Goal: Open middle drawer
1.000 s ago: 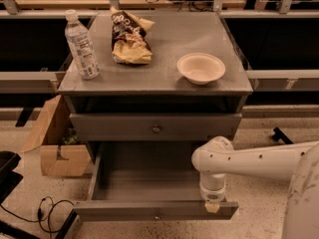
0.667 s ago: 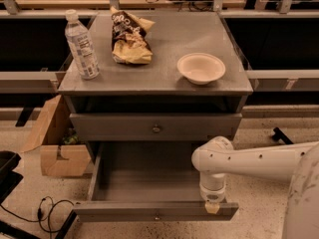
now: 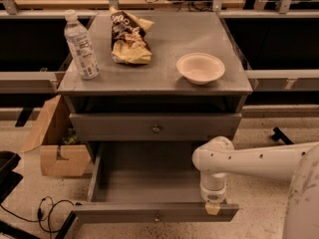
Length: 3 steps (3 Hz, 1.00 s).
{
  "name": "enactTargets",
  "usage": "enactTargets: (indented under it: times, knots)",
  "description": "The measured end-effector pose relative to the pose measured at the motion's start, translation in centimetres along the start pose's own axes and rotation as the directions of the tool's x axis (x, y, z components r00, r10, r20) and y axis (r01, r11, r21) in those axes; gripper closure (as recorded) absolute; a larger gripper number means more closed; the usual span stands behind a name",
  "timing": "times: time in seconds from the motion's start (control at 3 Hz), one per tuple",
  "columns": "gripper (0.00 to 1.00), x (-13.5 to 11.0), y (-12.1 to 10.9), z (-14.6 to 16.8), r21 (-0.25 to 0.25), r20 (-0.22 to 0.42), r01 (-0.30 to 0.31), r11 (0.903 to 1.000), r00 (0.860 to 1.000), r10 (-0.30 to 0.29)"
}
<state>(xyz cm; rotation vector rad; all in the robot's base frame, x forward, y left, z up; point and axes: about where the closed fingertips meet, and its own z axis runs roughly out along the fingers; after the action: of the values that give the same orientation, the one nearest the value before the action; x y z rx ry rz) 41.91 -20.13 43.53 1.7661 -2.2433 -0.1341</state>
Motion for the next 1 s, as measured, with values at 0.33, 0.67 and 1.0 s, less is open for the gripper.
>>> enactTargets:
  times: [0.33, 0.67, 1.0]
  knots:
    - [1.00, -0.05, -0.21, -0.20, 0.000, 0.000, 0.000, 1.0000, 1.000, 0.000]
    - [0.82, -0.05, -0.22, -0.20, 0.000, 0.000, 0.000, 1.0000, 1.000, 0.000]
    - [0.59, -0.05, -0.22, -0.20, 0.000, 0.000, 0.000, 1.0000, 1.000, 0.000]
